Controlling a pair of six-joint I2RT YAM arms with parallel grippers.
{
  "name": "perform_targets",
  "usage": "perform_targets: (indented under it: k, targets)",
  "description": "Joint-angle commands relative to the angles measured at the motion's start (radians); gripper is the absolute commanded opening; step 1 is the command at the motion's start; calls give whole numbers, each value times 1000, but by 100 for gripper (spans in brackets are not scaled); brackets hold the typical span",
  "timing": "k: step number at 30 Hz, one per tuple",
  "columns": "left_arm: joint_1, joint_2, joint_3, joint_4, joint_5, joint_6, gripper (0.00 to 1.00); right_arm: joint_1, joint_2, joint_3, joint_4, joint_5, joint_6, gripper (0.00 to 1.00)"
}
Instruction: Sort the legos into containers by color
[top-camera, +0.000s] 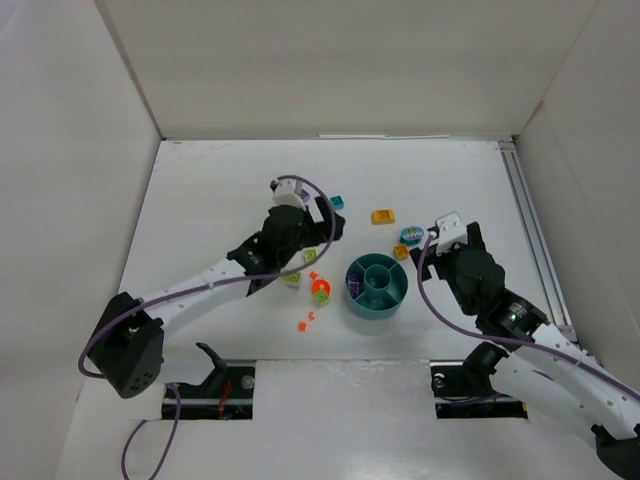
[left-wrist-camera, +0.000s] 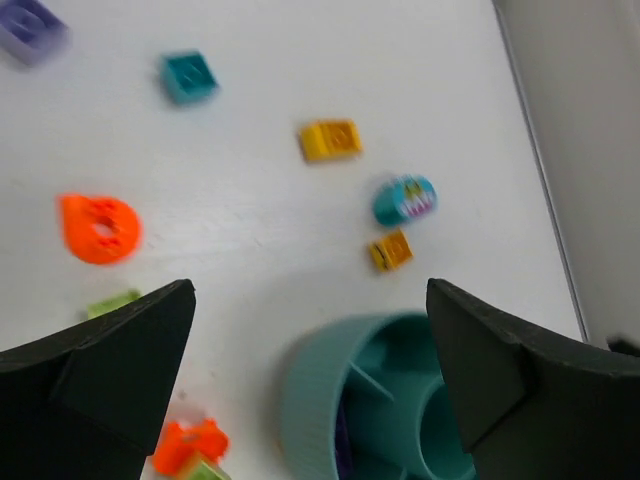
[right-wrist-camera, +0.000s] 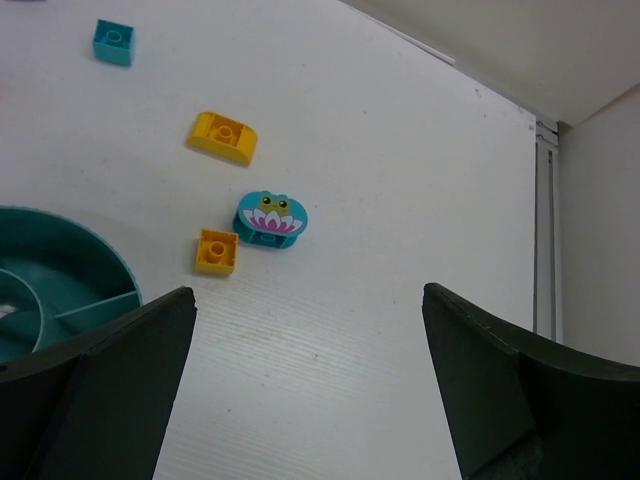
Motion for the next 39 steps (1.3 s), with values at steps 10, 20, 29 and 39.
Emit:
perform_targets:
  k: [10,20,29,39]
  targets:
    - [336,439,517,-385,-98,107,100,-17,179,104,-32,222,158,100]
    - [399,737,824,-470,-74,118,95,-229,487,331,-147,133,186,100]
    - [410,889,969,-517,-27,127,84,-332,595,374,-156,78,168,96]
    - [399,971,1002,-508,16,118,71,-353,635,355,-135,47,146,95]
